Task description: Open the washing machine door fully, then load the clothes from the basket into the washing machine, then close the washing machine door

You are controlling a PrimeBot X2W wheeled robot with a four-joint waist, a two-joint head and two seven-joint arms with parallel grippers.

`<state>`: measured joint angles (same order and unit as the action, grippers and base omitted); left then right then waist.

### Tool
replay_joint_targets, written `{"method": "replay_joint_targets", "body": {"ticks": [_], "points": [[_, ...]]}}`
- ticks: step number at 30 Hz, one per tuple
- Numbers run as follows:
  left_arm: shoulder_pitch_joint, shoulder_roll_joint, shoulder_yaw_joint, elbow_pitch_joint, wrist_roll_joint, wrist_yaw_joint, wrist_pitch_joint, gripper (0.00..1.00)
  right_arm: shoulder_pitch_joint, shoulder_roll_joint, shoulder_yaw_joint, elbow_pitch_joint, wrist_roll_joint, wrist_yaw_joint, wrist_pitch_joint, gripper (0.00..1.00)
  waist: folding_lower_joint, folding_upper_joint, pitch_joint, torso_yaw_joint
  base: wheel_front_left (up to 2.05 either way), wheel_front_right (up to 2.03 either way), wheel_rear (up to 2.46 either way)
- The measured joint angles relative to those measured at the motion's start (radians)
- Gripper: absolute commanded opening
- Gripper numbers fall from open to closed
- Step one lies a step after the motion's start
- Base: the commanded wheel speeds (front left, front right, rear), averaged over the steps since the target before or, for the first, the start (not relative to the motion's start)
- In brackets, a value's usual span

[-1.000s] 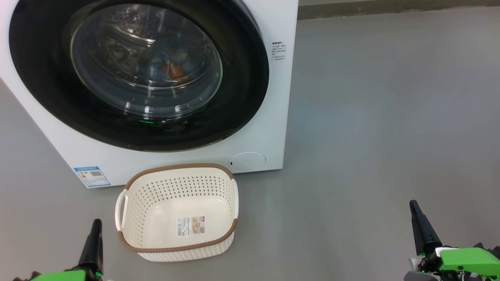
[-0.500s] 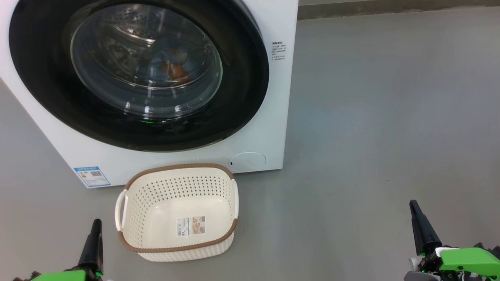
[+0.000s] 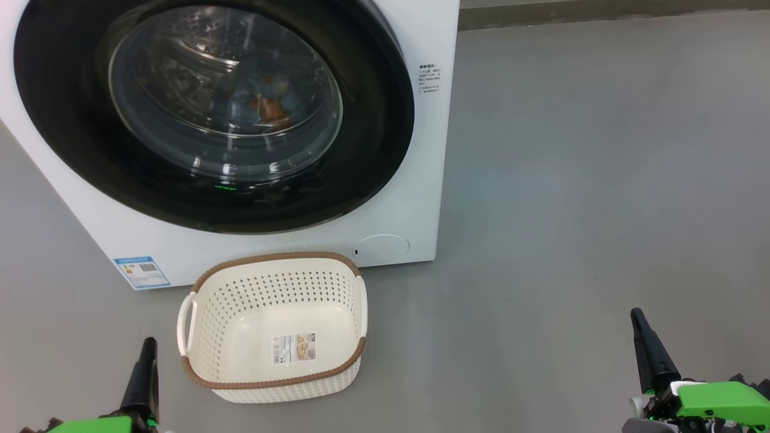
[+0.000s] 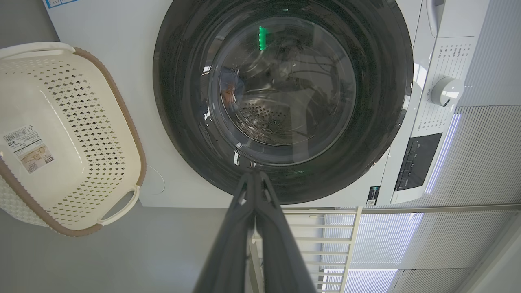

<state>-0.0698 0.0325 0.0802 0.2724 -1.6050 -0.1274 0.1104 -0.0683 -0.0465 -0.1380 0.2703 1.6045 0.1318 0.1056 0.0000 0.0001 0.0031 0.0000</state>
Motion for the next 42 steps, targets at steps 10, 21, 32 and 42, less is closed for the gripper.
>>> {"method": "replay_joint_targets", "body": {"ticks": [10,21,32,42], "points": [[0.0,0.0,0.0,0.0,0.0,0.0,0.0,0.0,0.0,0.0,0.0,0.0,0.0,0.0,0.0,0.0,0.0,0.0,0.0,0.0,0.0,0.0,0.0],[0.0,0.0,0.0,0.0,0.0,0.0,0.0,0.0,0.0,0.0,0.0,0.0,0.0,0.0,0.0,0.0,0.0,0.0,0.0,0.0,0.0,0.0,0.0],[0.0,0.0,0.0,0.0,0.0,0.0,0.0,0.0,0.0,0.0,0.0,0.0,0.0,0.0,0.0,0.0,0.0,0.0,0.0,0.0,0.0,0.0,0.0],[0.0,0.0,0.0,0.0,0.0,0.0,0.0,0.0,0.0,0.0,0.0,0.0,0.0,0.0,0.0,0.0,0.0,-0.0001,0.0,0.0,0.0,0.0,0.0]]}}
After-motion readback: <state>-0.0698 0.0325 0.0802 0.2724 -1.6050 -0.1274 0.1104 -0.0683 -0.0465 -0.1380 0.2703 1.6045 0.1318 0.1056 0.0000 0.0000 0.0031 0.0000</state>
